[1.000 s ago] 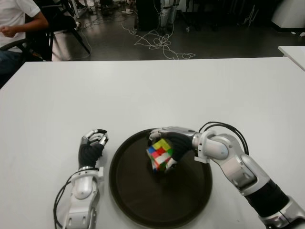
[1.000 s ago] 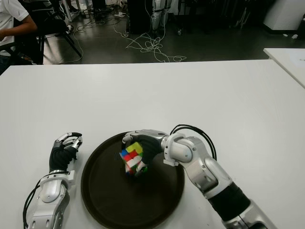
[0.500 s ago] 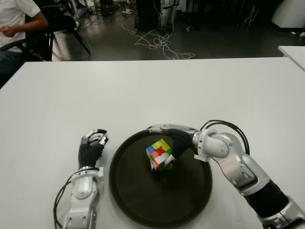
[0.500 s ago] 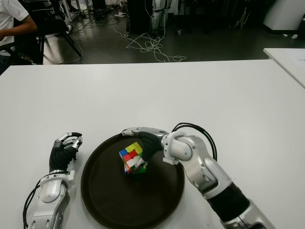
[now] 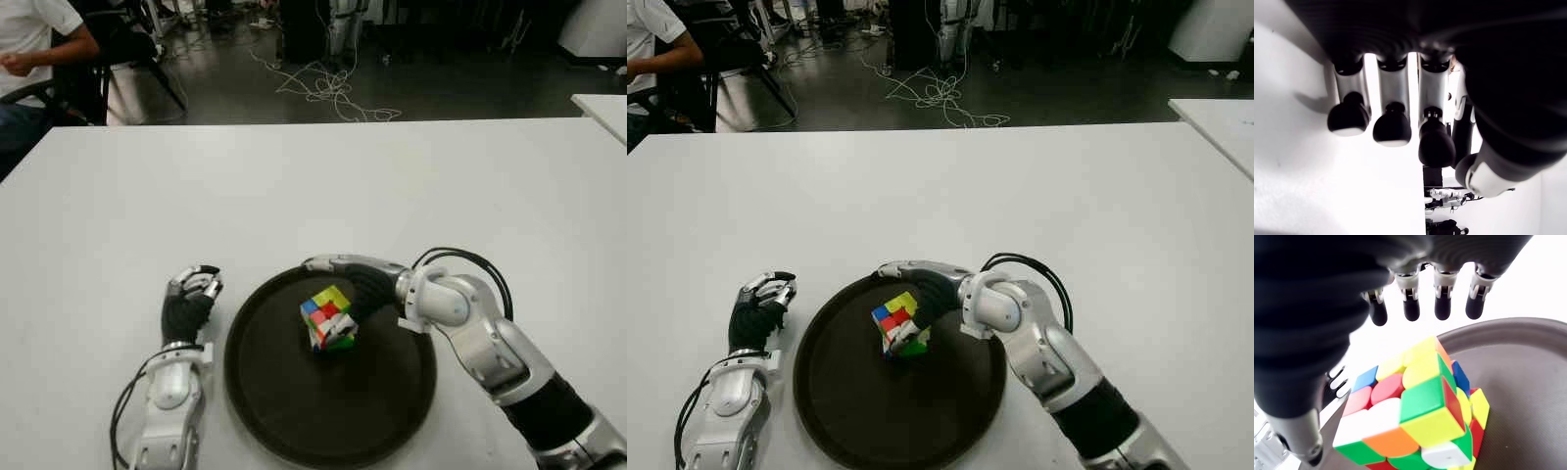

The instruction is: Pick up the Rubik's Cube and put it in the plate

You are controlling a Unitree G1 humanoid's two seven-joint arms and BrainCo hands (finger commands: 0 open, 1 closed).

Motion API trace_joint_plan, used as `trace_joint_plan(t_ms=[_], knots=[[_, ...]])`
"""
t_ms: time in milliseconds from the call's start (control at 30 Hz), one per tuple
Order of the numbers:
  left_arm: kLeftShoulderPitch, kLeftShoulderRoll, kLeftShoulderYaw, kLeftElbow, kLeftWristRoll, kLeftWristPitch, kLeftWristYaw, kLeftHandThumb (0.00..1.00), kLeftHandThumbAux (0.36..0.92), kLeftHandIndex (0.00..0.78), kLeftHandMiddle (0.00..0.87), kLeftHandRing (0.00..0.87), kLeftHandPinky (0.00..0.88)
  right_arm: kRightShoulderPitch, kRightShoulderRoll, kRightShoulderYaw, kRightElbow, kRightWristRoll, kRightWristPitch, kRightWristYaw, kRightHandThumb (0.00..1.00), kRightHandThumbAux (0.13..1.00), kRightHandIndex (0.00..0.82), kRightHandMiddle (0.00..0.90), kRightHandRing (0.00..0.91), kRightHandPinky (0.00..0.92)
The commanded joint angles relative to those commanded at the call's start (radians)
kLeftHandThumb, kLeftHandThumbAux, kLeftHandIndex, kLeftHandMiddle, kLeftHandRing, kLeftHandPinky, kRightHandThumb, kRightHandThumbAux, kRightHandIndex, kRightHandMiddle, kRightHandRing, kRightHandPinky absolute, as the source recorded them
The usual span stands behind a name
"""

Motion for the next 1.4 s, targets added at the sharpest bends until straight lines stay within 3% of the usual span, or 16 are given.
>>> trace_joint_plan(t_ms=[500, 633, 767, 1067, 1167, 1267, 1400], knots=[[0.000, -0.003, 0.001, -0.005, -0.001, 0.004, 0.002, 0.711, 0.704, 0.444, 0.819, 0.830, 0.823, -0.010, -0.007, 0.002, -0.003, -0.019, 0.004, -0.008, 0.000, 0.659, 0.000, 0.000, 0.000, 0.000], [0.002, -0.006, -0.001, -0.011, 0.001, 0.008, 0.006, 0.711, 0.704, 0.444, 0.818, 0.829, 0.827, 0.004, -0.017, -0.036, -0.024, -0.005, -0.014, -0.037, 0.000, 0.661, 0.000, 0.000, 0.000, 0.000], [0.003, -0.018, 0.002, -0.016, -0.003, 0.013, 0.017, 0.712, 0.704, 0.444, 0.819, 0.834, 0.836, 0.051, 0.007, -0.104, -0.022, 0.015, -0.087, -0.173, 0.000, 0.673, 0.000, 0.000, 0.000, 0.000], [0.002, -0.017, 0.005, -0.005, -0.013, 0.002, 0.011, 0.713, 0.704, 0.444, 0.815, 0.830, 0.823, 0.083, 0.091, -0.280, 0.092, 0.093, -0.319, -0.522, 0.000, 0.694, 0.000, 0.000, 0.000, 0.000], [0.001, -0.015, 0.003, -0.002, -0.011, 0.001, 0.010, 0.712, 0.704, 0.444, 0.814, 0.828, 0.817, 0.085, 0.098, -0.310, 0.127, 0.113, -0.379, -0.577, 0.000, 0.698, 0.000, 0.000, 0.000, 0.000], [-0.001, -0.006, 0.000, 0.007, -0.005, -0.001, 0.004, 0.712, 0.704, 0.444, 0.812, 0.825, 0.813, 0.079, 0.088, -0.392, 0.180, 0.154, -0.476, -0.661, 0.000, 0.704, 0.000, 0.000, 0.000, 0.014], [-0.003, -0.002, 0.000, 0.013, -0.005, -0.004, -0.001, 0.712, 0.704, 0.444, 0.810, 0.823, 0.811, 0.103, 0.080, -0.436, 0.207, 0.154, -0.551, -0.726, 0.000, 0.733, 0.000, 0.002, 0.002, 0.030]])
